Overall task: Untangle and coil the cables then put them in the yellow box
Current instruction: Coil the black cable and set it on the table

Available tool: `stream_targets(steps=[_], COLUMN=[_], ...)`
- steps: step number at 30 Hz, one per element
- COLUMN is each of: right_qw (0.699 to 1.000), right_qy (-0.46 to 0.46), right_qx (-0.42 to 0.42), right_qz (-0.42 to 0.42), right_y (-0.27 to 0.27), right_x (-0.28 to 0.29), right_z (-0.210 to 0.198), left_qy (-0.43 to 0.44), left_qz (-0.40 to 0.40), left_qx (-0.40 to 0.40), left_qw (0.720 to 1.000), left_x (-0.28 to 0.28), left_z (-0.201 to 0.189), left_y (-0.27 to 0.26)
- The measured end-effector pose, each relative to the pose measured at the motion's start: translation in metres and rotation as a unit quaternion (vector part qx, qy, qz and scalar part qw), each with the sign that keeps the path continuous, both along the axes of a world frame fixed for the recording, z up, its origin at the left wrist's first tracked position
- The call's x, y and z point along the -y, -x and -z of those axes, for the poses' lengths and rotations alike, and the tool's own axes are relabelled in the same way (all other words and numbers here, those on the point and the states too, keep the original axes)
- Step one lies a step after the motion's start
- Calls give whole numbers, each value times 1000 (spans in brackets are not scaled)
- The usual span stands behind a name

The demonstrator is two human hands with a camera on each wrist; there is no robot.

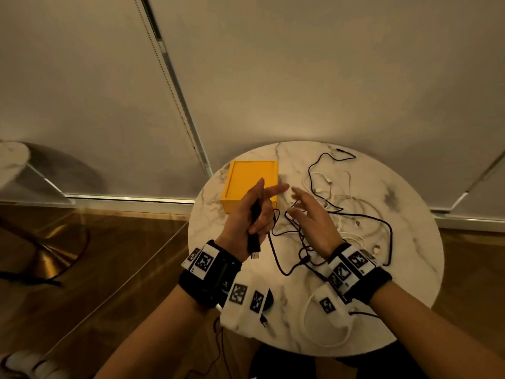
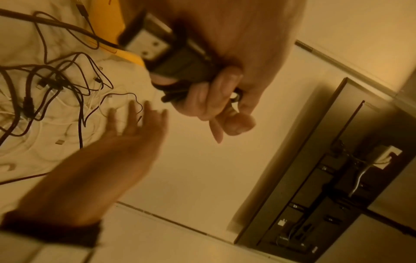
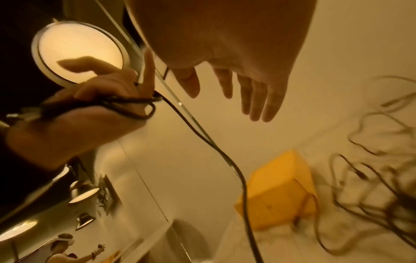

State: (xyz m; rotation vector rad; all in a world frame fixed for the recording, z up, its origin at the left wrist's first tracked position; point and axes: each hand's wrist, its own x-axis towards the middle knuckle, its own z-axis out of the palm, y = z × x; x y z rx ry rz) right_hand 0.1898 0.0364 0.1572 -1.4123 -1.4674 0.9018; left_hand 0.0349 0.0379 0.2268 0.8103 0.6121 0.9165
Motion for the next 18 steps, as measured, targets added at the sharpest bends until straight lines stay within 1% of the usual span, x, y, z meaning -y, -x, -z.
stream_targets(steps=[2, 4, 5, 6, 9, 11, 13, 14, 16, 18], right_qw=[998, 993, 991, 989, 973, 957, 948, 948, 951, 957], right_qy=[-53, -92, -94, -83, -28, 7, 41, 53, 66, 68], right_qx=[-3, 9, 0, -23, -158, -236, -278, -278, -264, -241], right_qz=[-20, -72, -99, -120, -166, -166, -148, -143, -149, -148], right_y=[4, 9, 13, 16, 24, 28, 33, 35, 38, 42], right_x=[-6, -12, -15, -17, -16, -9, -3, 2, 12, 21], right_z=[-18, -26, -29, -32, -31, -25, -18, -15, -9, -5], left_qy=[3, 12, 17, 20, 15, 13, 3, -5, -28, -64], left_qz=[23, 44, 46, 48, 58, 65, 68, 66, 49, 28], left_qx=[5, 21, 29, 39, 68, 93, 114, 113, 79, 13], left_qw=[1000, 999, 998, 998, 996, 993, 991, 991, 995, 997], left_x=[7, 12, 13, 13, 13, 13, 13, 12, 9, 8], left_z=[-1, -4, -6, -7, -10, -9, -8, -7, -8, -9], left_y=[-3, -4, -3, -2, 6, 8, 9, 9, 10, 10])
